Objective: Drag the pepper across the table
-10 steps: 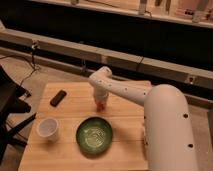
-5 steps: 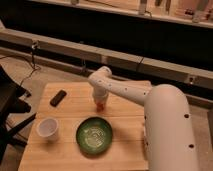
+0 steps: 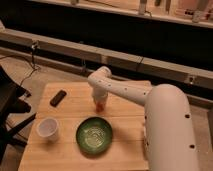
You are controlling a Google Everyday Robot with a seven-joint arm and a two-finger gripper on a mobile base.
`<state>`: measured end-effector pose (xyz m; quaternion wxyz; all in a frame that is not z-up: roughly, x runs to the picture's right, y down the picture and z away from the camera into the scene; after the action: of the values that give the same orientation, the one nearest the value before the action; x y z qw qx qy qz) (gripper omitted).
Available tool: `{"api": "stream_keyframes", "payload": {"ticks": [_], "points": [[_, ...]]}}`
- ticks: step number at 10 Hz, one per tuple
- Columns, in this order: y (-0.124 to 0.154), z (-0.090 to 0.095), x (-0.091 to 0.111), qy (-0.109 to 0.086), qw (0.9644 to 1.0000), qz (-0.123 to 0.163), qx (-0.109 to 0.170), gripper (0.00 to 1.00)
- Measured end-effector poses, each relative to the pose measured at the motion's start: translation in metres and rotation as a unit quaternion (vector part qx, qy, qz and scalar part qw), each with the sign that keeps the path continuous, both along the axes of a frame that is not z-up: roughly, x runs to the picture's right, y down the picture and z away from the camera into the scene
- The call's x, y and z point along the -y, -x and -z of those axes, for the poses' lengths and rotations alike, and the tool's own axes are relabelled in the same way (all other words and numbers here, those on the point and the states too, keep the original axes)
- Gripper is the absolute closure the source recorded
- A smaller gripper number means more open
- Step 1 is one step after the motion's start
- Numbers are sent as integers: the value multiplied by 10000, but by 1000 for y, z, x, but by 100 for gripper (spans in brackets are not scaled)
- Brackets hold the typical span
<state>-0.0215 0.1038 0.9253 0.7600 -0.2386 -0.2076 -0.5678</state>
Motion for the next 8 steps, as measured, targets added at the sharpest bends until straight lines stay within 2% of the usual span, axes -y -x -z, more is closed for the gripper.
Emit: {"api": "stream_keyframes", "payload": {"ticks": [8], "points": [[7,7,-3,31,10000,9,28,86]]}}
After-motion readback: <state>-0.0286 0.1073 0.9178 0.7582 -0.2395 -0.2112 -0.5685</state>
